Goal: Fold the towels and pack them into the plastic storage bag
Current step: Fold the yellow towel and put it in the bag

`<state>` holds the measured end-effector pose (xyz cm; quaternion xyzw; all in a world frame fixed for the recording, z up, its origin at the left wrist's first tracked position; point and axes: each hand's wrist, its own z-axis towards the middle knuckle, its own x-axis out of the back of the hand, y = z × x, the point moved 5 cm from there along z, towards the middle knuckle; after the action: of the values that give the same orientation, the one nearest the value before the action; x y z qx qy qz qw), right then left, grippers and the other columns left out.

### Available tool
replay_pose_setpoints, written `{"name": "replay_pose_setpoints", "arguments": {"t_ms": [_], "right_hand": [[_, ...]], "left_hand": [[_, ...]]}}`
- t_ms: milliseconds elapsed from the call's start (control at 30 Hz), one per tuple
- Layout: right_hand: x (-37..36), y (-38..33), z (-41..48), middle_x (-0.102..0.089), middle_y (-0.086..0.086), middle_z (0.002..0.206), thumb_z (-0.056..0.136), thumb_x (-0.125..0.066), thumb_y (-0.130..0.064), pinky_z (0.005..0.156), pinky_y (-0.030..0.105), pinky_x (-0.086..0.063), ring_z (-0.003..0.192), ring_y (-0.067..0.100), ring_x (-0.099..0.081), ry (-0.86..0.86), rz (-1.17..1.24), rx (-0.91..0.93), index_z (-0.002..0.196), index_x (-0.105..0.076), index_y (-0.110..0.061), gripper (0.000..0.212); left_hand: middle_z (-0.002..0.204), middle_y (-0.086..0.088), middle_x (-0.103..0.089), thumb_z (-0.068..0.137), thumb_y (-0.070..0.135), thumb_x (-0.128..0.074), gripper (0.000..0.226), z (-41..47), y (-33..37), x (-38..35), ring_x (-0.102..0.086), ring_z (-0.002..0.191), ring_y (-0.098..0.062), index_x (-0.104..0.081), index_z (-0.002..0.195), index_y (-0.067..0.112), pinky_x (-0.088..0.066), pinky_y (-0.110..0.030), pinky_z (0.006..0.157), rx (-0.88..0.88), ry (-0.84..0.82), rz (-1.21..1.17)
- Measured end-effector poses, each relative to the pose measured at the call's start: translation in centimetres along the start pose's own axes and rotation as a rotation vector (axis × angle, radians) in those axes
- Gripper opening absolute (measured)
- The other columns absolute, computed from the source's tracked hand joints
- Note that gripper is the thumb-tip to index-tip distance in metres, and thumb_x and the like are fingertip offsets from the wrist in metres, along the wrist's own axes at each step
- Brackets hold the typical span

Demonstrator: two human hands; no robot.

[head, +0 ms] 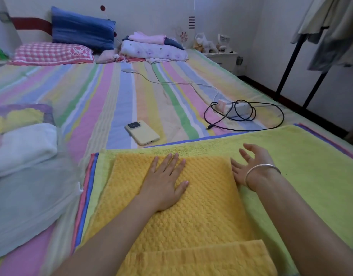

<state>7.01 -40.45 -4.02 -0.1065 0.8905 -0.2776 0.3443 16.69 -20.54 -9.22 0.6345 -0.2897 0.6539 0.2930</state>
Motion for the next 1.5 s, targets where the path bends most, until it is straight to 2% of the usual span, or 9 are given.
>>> {"name": "replay_pose_setpoints", "arguments": {"t_ms": [167,300,400,533,667,833,1067,1267,1500], "right_hand": [[1.8,-3.7,-0.1,-0.060,0.007,0.120,0.093,-0.051,-0.011,0.086,0.037,-0.052,0.109,0.023,-0.059,0.254,-0.418,0.440,0.102,-0.058,-0.016,0.012],[0.5,-0.8,-4.5,-0.072,0.002,0.097,0.093,-0.053,-0.004,0.073,0.027,-0.052,0.091,0.018,-0.066,-0.144,-0.977,0.632,0.096,-0.065,-0.017,0.017],[0.0,3.5,-8.8,-0.072,-0.007,0.082,0.092,-0.060,-0.015,0.068,0.014,-0.047,0.075,0.001,-0.063,-0.472,-1.448,0.709,0.093,-0.068,-0.024,0.012],[1.0,7.4,-11.5,-0.065,-0.014,0.080,0.080,-0.069,-0.048,0.067,0.013,-0.043,0.072,-0.002,-0.056,-0.652,-1.845,0.620,0.093,-0.068,-0.031,0.022],[1.0,7.8,-12.6,-0.060,-0.013,0.085,0.072,-0.071,-0.057,0.072,0.021,-0.046,0.075,0.001,-0.053,-0.605,-2.043,0.604,0.093,-0.062,-0.035,0.032],[1.4,7.5,-12.8,-0.054,-0.017,0.081,0.072,-0.071,-0.057,0.071,0.022,-0.044,0.074,0.000,-0.050,-0.537,-2.247,0.513,0.090,-0.055,-0.035,0.033],[3.3,3.8,-12.1,-0.057,-0.013,0.077,0.080,-0.072,-0.042,0.064,0.014,-0.041,0.067,-0.001,-0.050,-0.532,-2.210,0.347,0.080,-0.055,-0.037,0.017],[3.0,0.6,-8.2,-0.070,0.010,0.089,0.080,-0.072,-0.028,0.073,0.032,-0.055,0.079,0.019,-0.066,-0.215,-1.190,0.326,0.091,-0.067,-0.009,0.022],[-0.6,-0.3,-1.5,-0.062,0.000,0.086,0.085,-0.069,-0.031,0.061,0.028,-0.042,0.074,0.011,-0.055,0.098,-1.068,0.664,0.100,-0.062,-0.013,0.024]], "left_hand": [[0.161,0.002,0.017,0.076,0.068,0.018,0.089,0.0,0.0,0.5,0.019,0.148,-0.014,0.009,0.154,0.028,0.008,-0.047,0.120,0.008,-0.012,-0.013],[0.160,-0.001,-0.020,0.089,0.052,-0.024,0.068,-1.6,-1.2,3.2,-0.018,0.148,-0.020,-0.031,0.149,0.022,-0.015,-0.042,0.120,0.073,0.166,-0.303],[0.108,0.005,-0.062,0.090,0.029,-0.053,0.019,-5.3,-2.0,6.1,-0.060,0.098,-0.013,-0.064,0.103,0.023,-0.047,-0.036,0.088,0.074,0.347,-0.494],[0.070,0.018,-0.067,0.086,0.046,-0.062,0.021,-11.1,-2.3,7.3,-0.062,0.068,-0.002,-0.066,0.079,0.026,-0.045,-0.020,0.067,-0.002,-0.017,-0.621],[0.078,0.015,-0.067,0.065,0.069,-0.069,0.046,-15.6,-3.9,6.7,-0.059,0.072,0.003,-0.070,0.087,0.028,-0.044,-0.012,0.066,0.004,-0.275,-0.545],[0.087,0.017,-0.061,0.068,0.057,-0.078,0.033,-17.5,-5.9,6.6,-0.056,0.082,0.002,-0.058,0.085,0.037,-0.045,-0.018,0.073,0.062,-0.408,-0.261],[0.078,0.011,-0.065,0.070,0.045,-0.078,0.021,-17.9,-7.7,9.3,-0.057,0.073,0.001,-0.065,0.077,0.031,-0.043,-0.017,0.067,0.076,-0.315,-0.545],[0.092,-0.015,-0.073,0.082,0.022,-0.077,0.018,-12.9,-10.5,9.6,-0.070,0.084,-0.027,-0.070,0.094,0.010,-0.056,-0.037,0.075,0.457,0.284,-1.211],[0.075,-0.006,-0.062,0.098,0.028,-0.050,0.010,-5.8,-10.4,8.5,-0.061,0.077,-0.032,-0.051,0.100,0.019,-0.048,-0.043,0.068,0.512,0.544,-0.468]]}}
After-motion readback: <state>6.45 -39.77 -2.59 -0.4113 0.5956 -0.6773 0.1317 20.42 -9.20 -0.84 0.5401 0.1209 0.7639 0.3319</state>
